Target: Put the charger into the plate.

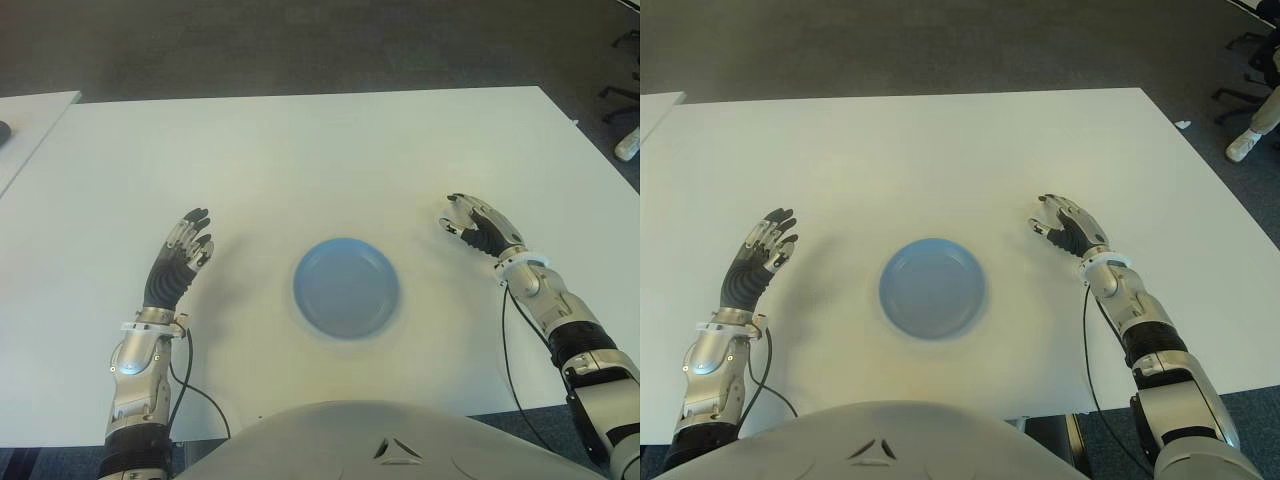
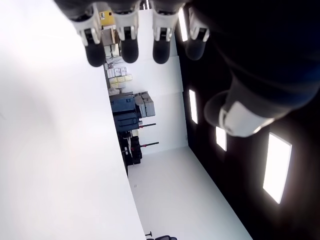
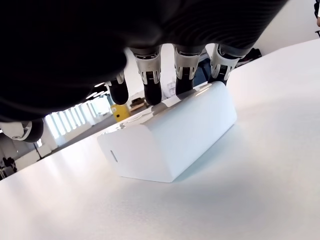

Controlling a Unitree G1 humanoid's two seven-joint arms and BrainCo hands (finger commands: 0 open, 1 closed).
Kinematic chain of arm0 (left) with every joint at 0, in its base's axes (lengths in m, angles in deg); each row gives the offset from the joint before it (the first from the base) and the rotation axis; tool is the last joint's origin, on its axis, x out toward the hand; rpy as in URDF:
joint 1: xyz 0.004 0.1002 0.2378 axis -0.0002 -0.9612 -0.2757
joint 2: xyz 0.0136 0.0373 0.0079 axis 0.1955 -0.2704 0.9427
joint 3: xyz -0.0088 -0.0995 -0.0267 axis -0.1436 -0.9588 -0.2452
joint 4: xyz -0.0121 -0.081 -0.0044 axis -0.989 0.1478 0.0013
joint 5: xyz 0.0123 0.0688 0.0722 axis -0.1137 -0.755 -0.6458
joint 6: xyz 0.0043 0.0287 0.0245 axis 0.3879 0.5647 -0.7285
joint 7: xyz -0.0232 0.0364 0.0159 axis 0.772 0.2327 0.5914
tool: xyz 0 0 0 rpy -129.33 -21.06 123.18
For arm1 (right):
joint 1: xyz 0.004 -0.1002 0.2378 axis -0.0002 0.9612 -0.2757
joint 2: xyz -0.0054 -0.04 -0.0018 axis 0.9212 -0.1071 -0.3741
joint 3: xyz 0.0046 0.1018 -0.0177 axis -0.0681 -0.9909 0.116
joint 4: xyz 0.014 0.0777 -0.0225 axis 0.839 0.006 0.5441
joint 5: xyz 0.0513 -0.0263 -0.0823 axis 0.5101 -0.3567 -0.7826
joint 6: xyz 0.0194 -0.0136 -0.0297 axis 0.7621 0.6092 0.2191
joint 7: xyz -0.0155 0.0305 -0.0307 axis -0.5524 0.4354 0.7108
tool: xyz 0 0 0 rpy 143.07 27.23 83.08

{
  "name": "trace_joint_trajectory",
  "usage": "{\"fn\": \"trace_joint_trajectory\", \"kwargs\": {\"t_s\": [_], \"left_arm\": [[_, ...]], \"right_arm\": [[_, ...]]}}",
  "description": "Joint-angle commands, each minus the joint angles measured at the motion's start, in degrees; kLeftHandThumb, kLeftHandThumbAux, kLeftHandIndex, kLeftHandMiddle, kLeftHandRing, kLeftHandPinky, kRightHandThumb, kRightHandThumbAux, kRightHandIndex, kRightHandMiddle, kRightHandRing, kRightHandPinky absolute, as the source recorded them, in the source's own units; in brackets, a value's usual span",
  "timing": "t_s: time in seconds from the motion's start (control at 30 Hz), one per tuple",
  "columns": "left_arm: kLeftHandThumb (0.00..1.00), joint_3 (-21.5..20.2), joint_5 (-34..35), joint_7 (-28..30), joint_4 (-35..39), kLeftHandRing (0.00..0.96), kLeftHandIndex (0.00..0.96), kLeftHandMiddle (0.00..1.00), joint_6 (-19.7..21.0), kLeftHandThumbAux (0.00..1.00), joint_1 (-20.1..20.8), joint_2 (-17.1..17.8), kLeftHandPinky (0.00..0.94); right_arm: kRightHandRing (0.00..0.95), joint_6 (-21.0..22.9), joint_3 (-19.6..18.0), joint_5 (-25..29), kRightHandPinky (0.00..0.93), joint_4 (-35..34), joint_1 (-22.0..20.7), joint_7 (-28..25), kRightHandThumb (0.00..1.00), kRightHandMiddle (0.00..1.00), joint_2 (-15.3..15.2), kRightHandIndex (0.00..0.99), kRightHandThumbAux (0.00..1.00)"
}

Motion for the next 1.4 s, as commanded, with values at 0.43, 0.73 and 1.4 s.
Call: {"fn": "trace_joint_trajectory", "kwargs": {"t_s": [0.43,0.73,1.4], "left_arm": [[0.396,0.02,-0.44,-0.80,1.60,0.085,0.065,0.083,1.44,0.594,-1.27,-0.34,0.130],[0.396,0.34,-0.78,-1.21,2.49,0.085,0.065,0.083,1.94,0.594,-1.53,-0.63,0.130],[0.396,1.03,-1.57,-2.14,3.96,0.085,0.065,0.083,2.64,0.594,-1.95,-1.18,0.130]], "right_arm": [[0.000,0.75,1.58,-0.32,0.000,-0.82,1.45,-1.11,0.169,0.000,3.65,0.000,0.208],[0.000,0.39,2.37,-0.34,0.000,-2.80,2.00,-1.01,0.155,0.000,5.78,0.000,0.215],[0.000,-0.28,5.40,-2.42,0.000,-2.62,1.42,2.12,0.174,0.000,11.30,0.000,0.179]]}}
